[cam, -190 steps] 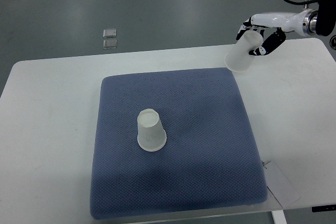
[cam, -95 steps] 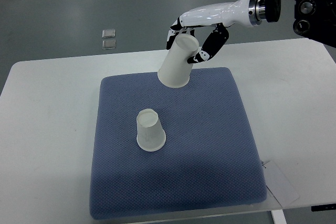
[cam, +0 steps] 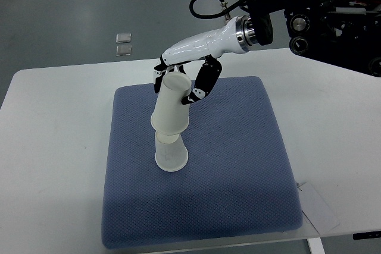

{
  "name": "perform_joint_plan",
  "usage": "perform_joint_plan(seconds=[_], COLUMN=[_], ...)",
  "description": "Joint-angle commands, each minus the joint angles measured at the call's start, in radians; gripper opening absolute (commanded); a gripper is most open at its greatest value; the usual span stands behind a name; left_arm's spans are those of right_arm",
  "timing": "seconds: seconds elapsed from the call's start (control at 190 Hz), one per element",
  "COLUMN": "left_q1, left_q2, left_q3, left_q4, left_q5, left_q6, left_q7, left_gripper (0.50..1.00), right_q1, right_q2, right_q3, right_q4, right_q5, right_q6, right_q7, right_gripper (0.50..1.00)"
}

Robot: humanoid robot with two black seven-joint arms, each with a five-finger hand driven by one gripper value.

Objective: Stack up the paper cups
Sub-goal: 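Lower the held cup onto the inverted cup on the pad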

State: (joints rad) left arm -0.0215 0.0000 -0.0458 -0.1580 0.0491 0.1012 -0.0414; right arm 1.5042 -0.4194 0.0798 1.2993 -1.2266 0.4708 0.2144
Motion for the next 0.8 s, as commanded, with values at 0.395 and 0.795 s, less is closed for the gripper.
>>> perform_joint_plan(seconds=[0.395, 0.795], left_q1=[0.0, 0.0], left_q2=[0.0, 0.0], left_q3=[0.001, 0.0], left_q4=[0.0, 0.0], left_q5=[0.0, 0.0], left_q6=[0.0, 0.0], left_q7=[0.0, 0.0], left_gripper=[1.0, 1.0], right_q1=[-0.024, -0.042], right_q2=[0.06, 0.062], right_q3=[-0.009, -0.008], right_q4=[-0.002, -0.002], right_q5=[-0.045, -0.048], right_q6=[-0.017, -0.029], right_q7=[-0.013, -0.041], right_gripper=[0.5, 0.754])
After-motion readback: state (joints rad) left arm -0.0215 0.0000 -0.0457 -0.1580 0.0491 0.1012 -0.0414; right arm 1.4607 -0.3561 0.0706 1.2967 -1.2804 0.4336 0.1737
